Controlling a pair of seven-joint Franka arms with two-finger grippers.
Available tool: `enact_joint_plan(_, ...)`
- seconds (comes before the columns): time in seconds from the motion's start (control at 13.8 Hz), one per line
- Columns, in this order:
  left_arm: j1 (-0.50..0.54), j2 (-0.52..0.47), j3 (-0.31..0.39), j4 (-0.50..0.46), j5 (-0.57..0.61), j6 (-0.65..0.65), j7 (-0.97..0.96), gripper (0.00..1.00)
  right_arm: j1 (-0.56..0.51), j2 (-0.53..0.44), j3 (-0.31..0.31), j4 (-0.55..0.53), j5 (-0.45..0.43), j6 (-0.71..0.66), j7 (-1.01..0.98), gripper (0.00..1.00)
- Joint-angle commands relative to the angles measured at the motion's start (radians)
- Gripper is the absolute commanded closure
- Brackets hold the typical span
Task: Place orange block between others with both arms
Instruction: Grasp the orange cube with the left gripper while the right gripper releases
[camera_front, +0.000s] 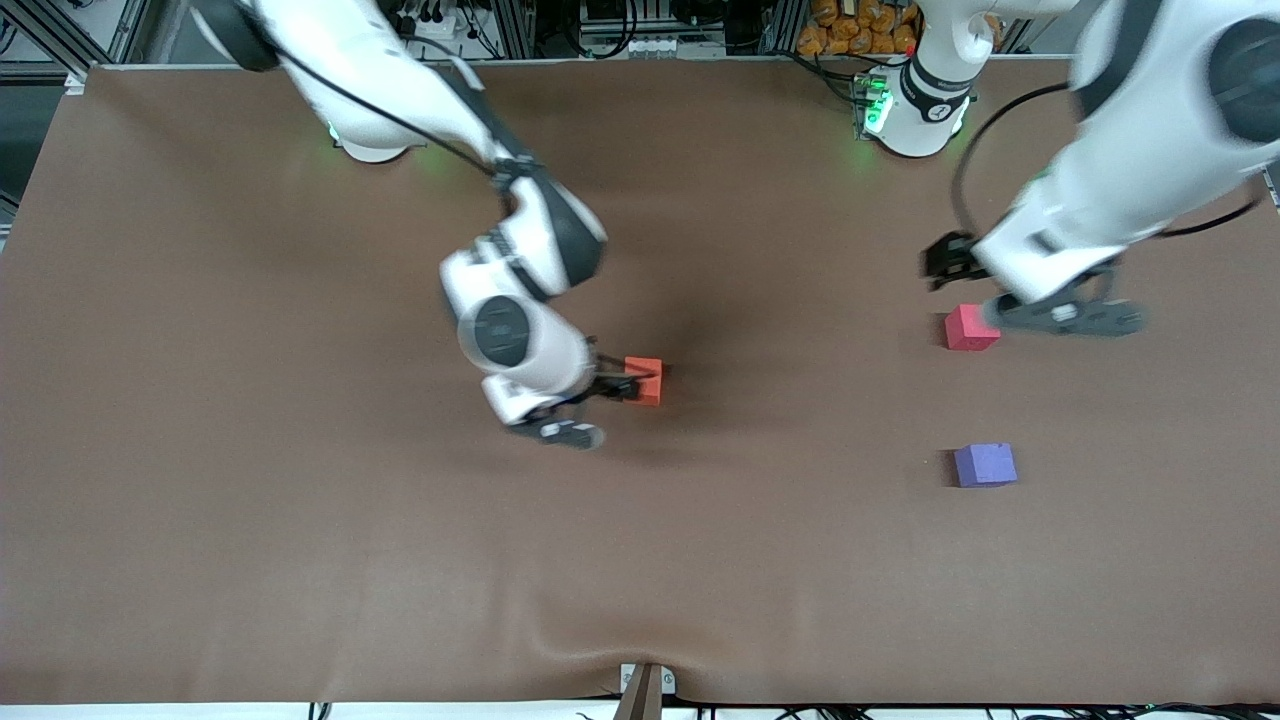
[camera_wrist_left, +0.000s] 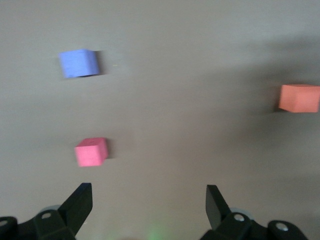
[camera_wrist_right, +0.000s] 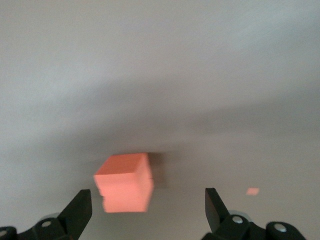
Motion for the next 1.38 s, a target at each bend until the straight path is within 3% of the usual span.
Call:
enact_joint_plan(0.0,-0.079,0.081,0.003,0.068,-0.006,0.065,-0.049,0.0,-0.149,-0.117,0.022,-0.105,-0.051,-0.067,-0.157,0.0)
enact_joint_plan(0.15,-0.144,0.142,0.003,0.093,-0.007,0.14,-0.102,0.0,-0.224,-0.212,0.022,-0.224,-0.143,-0.06,-0.278,0.0)
enact_joint_plan(0.36,-0.264,0.265,0.011,0.163,-0.004,0.22,-0.272,0.0,-0.338,-0.354,0.022,-0.359,-0.156,-0.063,-0.416,0.0)
enact_joint_plan(0.51,-0.29,0.308,0.005,0.172,-0.006,0.308,-0.303,0.0,-0.391,-0.44,0.022,-0.436,-0.165,-0.063,-0.479,0.0)
enact_joint_plan(0.65,-0.34,0.37,0.014,0.203,-0.006,0.344,-0.325,0.0,-0.418,-0.521,0.022,-0.499,-0.229,-0.061,-0.487,0.0)
enact_joint_plan(0.87,-0.391,0.473,0.029,0.24,-0.004,0.407,-0.414,0.0,-0.467,-0.619,0.024,-0.533,-0.252,-0.081,-0.496,0.0)
enact_joint_plan(1.02,-0.437,0.512,0.045,0.238,-0.004,0.474,-0.484,0.0,-0.497,-0.658,0.024,-0.527,-0.251,-0.104,-0.533,0.0)
enact_joint_plan(1.31,-0.488,0.553,0.08,0.238,-0.006,0.479,-0.657,0.0,-0.544,-0.699,0.024,-0.497,-0.24,-0.174,-0.582,0.0)
